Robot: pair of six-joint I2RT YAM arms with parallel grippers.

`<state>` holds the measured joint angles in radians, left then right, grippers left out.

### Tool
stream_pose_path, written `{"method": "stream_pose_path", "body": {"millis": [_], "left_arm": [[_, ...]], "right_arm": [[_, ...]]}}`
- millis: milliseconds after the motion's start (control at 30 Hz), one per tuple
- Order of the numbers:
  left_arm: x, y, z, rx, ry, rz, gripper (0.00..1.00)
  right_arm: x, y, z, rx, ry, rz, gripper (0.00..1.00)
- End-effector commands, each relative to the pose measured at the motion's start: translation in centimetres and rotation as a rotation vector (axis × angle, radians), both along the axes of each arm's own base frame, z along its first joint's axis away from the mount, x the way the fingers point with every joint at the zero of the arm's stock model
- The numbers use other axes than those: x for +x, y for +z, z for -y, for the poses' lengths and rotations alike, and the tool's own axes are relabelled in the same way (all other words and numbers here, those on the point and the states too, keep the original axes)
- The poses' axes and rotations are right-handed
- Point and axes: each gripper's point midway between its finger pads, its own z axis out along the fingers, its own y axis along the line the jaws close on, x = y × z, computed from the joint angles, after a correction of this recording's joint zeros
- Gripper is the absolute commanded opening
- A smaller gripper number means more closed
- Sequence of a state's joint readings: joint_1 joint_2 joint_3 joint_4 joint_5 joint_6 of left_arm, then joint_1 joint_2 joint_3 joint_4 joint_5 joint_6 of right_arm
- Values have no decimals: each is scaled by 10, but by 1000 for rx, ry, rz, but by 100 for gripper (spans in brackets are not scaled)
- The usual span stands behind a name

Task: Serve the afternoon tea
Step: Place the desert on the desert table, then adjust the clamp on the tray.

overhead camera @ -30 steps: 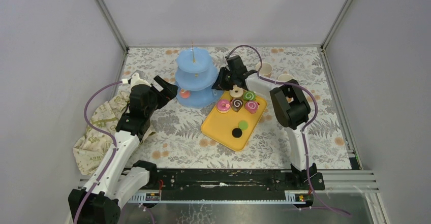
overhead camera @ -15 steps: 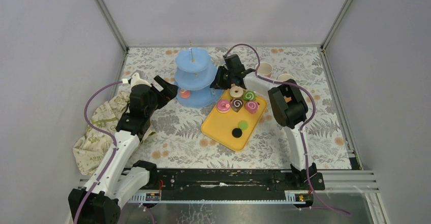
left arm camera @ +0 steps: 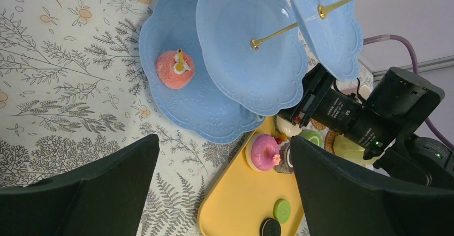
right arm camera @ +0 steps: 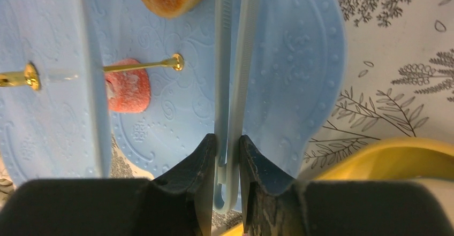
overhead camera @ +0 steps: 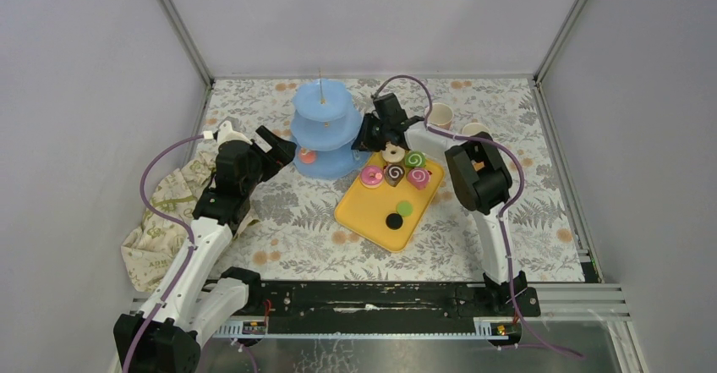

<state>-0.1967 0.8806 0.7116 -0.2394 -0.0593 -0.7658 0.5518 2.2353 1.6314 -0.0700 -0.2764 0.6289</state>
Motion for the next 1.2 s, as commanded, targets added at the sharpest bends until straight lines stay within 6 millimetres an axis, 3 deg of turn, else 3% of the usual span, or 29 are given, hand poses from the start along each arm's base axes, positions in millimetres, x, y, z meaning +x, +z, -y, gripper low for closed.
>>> {"method": "stream_pose_path", "body": {"millis": [0, 367, 533, 700, 933, 1167], "left_arm": [[5, 11, 2, 1, -2, 55, 100], [4, 14, 0, 13, -2, 66, 100], [3, 14, 0, 6, -2, 76, 100], [3, 18, 1, 3, -7, 94, 100], [3, 13, 2, -2, -13, 95, 100], [4, 11, 5, -13, -20, 96, 100]], "right_arm": [[2, 42, -3, 13, 11, 108, 0], [-8, 62, 7, 24, -3, 149, 0], [-26, 71, 19, 19, -4, 156, 0], [-68, 78, 34, 28, 25, 153, 0], [-151, 87, 45, 25, 75, 173, 0], [-217, 71, 52, 49, 97, 140, 0]]}}
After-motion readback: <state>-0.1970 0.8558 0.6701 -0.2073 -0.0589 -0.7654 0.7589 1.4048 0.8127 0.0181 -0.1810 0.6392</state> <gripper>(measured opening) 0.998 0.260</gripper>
